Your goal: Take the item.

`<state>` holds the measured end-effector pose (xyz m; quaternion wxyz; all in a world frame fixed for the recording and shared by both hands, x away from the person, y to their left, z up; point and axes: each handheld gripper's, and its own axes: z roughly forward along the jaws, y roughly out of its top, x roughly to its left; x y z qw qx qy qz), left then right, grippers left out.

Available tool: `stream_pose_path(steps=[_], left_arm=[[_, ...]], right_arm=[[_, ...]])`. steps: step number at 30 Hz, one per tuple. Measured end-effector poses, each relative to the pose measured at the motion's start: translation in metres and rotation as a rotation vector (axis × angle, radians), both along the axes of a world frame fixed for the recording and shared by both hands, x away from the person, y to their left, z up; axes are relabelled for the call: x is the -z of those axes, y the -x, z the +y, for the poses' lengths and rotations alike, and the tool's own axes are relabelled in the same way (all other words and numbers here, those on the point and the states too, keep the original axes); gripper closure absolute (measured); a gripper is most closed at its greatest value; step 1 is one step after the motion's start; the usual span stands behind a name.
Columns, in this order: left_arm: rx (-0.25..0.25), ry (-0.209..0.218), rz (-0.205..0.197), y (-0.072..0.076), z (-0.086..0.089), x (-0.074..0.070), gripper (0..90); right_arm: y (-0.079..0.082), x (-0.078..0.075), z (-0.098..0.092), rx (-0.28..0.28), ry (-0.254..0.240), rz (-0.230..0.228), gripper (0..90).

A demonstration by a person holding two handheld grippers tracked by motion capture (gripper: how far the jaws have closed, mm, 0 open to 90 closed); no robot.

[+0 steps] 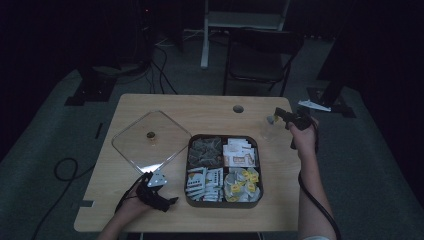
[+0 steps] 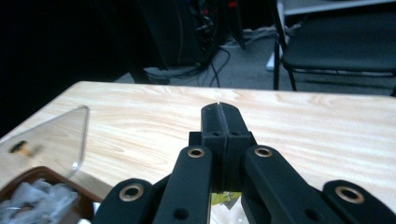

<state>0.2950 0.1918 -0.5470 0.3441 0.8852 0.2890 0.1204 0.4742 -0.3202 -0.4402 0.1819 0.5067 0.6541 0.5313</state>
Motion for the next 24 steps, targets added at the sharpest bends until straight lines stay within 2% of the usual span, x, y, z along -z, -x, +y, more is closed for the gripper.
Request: stream_pose_path(steps=[9, 12, 15, 18, 20, 24], left_arm=[[0.001, 0.000, -0.001, 0.000, 0.000, 0.000, 0.7], [0.000, 0.000, 0.000, 0.000, 0.000, 0.000, 0.6], [0.000, 0.000, 0.000, 0.000, 0.000, 0.000, 0.7], [0.001, -0.001, -0.001, 0.000, 0.000, 0.000, 0.7], [0.001, 0.000, 0.000, 0.000, 0.000, 0.000, 0.7], [0.001, 0.000, 0.000, 0.000, 0.000, 0.000, 0.6]], right_arm=[[-0.009, 0.028, 0.002, 0.014, -0.003, 0.070, 88.9], [-0.008, 0.031, 0.003, 0.010, -0.035, 0.071, 73.8], [-0.006, 0.027, 0.003, 0.007, -0.022, 0.057, 64.9], [-0.002, 0.023, 0.004, 0.003, 0.024, 0.029, 54.6], [0.000, 0.022, 0.004, -0.006, 0.032, 0.019, 49.0], [0.007, 0.020, 0.005, -0.020, 0.059, -0.003, 43.3]])
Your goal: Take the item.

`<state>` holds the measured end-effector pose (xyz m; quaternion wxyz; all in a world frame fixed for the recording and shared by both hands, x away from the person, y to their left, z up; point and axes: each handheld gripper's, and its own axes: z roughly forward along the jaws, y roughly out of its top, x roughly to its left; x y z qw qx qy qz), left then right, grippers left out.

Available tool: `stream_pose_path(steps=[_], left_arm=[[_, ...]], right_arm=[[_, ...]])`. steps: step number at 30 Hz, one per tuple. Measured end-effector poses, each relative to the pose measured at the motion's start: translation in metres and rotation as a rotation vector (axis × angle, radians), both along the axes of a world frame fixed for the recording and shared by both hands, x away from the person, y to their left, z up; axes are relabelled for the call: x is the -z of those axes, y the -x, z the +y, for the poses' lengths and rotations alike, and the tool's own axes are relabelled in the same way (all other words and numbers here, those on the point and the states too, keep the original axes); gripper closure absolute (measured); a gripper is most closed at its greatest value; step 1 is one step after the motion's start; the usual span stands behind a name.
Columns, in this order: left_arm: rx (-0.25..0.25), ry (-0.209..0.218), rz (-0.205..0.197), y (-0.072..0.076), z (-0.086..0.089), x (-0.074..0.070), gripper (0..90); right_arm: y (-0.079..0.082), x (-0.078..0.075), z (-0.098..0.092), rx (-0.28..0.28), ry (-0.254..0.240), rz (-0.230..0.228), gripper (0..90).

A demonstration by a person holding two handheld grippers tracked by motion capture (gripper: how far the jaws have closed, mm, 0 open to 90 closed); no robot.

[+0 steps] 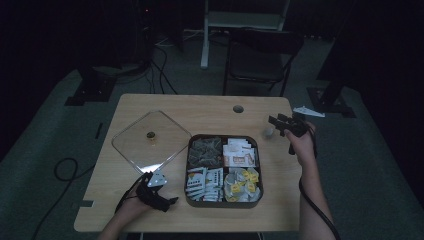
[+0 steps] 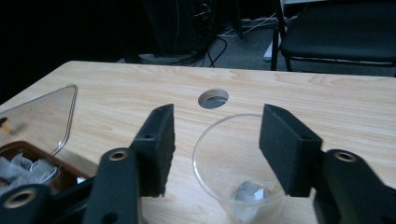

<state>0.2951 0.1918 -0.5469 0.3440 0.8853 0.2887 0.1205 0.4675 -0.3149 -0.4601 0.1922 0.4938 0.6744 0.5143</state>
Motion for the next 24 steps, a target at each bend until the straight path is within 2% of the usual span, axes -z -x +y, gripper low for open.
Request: stream_pose_path(steps=[2, 13, 15, 18, 24], left_arm=[[0.000, 0.000, 0.000, 0.000, 0.000, 0.000, 0.7], [0.000, 0.000, 0.000, 0.000, 0.000, 0.000, 0.7], [0.000, 0.000, 0.000, 0.000, 0.000, 0.000, 0.7], [0.000, 0.000, 0.000, 0.000, 0.000, 0.000, 0.7], [0.000, 0.000, 0.000, 0.000, 0.000, 0.000, 0.7]], right_arm=[[0.003, -0.001, 0.000, 0.002, 0.013, -0.018, 40.7], [0.027, -0.006, 0.005, -0.041, 0.012, -0.076, 27.7], [0.032, -0.006, 0.006, -0.057, 0.013, -0.078, 26.9], [0.039, -0.006, 0.007, -0.065, 0.033, -0.090, 20.9], [0.053, -0.005, 0.007, -0.076, 0.030, -0.103, 18.6]])
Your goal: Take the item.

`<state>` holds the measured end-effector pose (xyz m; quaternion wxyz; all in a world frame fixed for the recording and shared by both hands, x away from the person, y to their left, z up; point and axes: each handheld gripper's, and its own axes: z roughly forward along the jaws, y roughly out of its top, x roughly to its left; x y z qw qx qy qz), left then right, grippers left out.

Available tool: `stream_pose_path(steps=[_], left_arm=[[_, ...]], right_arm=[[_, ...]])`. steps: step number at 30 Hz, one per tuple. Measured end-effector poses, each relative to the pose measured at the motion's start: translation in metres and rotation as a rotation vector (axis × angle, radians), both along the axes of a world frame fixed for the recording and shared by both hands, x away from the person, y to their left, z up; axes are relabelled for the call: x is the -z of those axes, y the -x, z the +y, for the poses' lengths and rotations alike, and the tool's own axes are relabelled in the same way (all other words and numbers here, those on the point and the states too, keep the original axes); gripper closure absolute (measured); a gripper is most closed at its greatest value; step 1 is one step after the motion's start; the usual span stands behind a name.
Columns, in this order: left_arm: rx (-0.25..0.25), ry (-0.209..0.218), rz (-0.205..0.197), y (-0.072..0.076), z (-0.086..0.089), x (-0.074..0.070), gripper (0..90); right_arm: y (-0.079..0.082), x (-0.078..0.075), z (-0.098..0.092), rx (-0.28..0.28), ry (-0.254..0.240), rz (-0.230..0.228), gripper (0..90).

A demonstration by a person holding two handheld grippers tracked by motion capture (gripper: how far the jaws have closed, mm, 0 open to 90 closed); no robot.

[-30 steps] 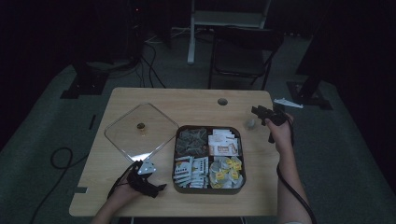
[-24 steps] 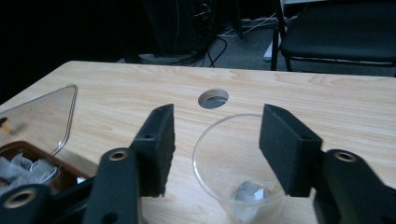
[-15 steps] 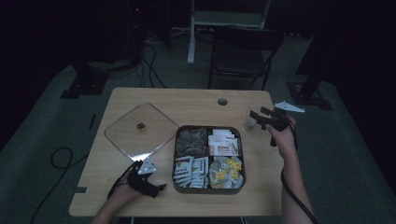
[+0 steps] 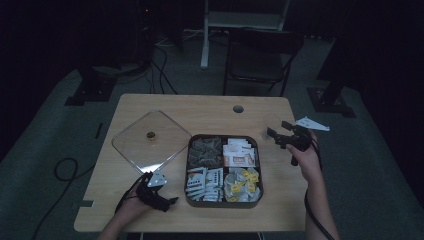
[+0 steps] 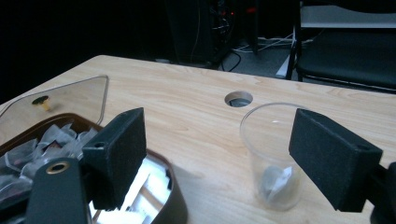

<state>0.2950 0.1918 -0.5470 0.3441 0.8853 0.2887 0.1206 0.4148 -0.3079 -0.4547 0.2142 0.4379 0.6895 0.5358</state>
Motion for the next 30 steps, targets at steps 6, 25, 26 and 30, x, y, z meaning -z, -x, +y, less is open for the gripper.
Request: stream_pose_path(steps=[6, 25, 26, 30], left_arm=[[-0.001, 0.001, 0.000, 0.000, 0.000, 0.000, 0.7], [-0.001, 0.000, 0.000, 0.000, 0.000, 0.000, 0.7], [0.000, 0.000, 0.000, 0.000, 0.000, 0.000, 0.7], [-0.001, 0.001, 0.000, 0.000, 0.000, 0.000, 0.7]], right_arm=[[0.012, 0.005, 0.000, -0.015, 0.013, -0.004, 17.1], [0.043, 0.040, -0.001, -0.059, 0.023, 0.006, 15.2], [0.044, 0.042, -0.001, -0.067, 0.024, 0.006, 15.1], [0.049, 0.051, 0.000, -0.083, 0.033, 0.024, 15.1]])
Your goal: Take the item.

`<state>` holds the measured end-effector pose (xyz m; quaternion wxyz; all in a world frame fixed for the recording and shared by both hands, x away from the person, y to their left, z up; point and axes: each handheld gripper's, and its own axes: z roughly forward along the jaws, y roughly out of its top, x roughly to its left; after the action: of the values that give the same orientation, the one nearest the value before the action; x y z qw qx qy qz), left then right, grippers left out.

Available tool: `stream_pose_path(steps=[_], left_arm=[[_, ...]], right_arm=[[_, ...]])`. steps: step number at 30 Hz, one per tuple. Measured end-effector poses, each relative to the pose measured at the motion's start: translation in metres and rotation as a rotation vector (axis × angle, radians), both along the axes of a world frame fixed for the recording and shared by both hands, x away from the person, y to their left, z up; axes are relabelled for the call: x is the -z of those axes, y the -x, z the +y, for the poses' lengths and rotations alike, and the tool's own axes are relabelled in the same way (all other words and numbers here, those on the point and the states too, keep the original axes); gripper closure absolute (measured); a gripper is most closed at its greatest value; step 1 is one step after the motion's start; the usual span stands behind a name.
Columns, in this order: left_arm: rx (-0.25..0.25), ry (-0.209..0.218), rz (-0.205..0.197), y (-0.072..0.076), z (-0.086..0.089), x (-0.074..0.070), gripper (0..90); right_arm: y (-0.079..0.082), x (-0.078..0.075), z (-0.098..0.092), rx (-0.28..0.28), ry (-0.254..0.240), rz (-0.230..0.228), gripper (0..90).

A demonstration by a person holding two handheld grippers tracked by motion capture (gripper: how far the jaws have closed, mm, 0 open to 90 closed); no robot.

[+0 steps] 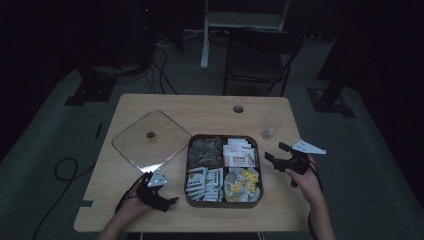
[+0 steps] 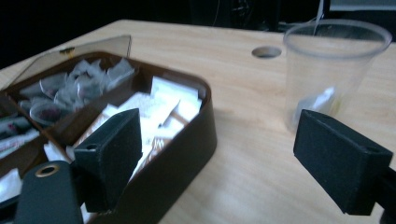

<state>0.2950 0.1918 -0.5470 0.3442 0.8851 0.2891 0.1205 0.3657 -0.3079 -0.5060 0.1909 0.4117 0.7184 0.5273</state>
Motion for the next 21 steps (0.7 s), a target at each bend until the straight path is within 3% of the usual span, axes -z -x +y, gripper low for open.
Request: stream_pose_path(steps=[5, 21], left_arm=[[0.002, -0.002, -0.002, 0.000, 0.000, 0.000, 0.7], [0.000, -0.001, 0.002, 0.000, 0.000, 0.000, 0.7]], right_arm=[[0.006, 0.010, -0.001, -0.004, 0.011, 0.019, 14.2], [0.026, 0.029, 0.000, 0.005, 0.133, 0.081, 13.8]])
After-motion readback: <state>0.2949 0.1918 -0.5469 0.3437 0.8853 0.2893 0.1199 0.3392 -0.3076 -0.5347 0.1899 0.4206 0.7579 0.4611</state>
